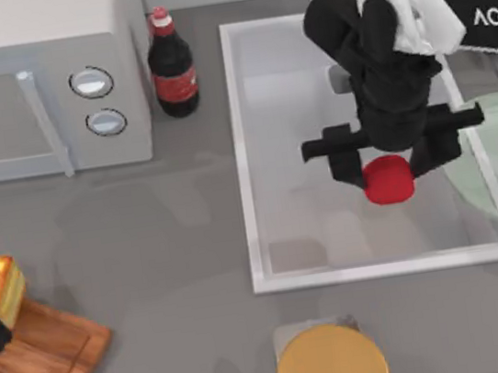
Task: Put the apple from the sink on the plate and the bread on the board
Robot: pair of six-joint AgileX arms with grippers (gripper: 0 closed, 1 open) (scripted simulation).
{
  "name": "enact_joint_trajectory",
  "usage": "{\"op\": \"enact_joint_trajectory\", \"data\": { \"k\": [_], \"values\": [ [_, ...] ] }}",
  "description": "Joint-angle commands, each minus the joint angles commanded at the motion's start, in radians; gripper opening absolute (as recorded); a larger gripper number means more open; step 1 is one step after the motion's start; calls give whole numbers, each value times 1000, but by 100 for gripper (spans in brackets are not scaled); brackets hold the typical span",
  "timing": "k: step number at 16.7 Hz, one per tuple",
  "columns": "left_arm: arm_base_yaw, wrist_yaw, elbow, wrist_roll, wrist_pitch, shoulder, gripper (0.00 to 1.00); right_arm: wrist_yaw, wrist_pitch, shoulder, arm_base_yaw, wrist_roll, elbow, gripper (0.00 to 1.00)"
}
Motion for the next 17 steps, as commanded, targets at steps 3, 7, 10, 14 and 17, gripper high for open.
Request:
{"op": "enact_joint_trajectory", "data": {
  "k": [3, 7, 10, 14, 17],
  "values": [
    [0, 0, 0, 0, 0, 0, 100, -4, -15, -18, -21, -20, 21, 0],
    [0, 0, 0, 0, 0, 0, 100, -28, -83, -42, -119, -112, 71, 0],
    [0, 0, 0, 0, 0, 0, 100, -53, -153, -53, -220, -208, 110, 0],
    [0, 0, 0, 0, 0, 0, 100, -84, -243, -63, -351, -334, 154, 0],
    [0, 0, 0, 0, 0, 0, 100, -100, -292, -70, -421, -400, 176, 0]
  ]
}}
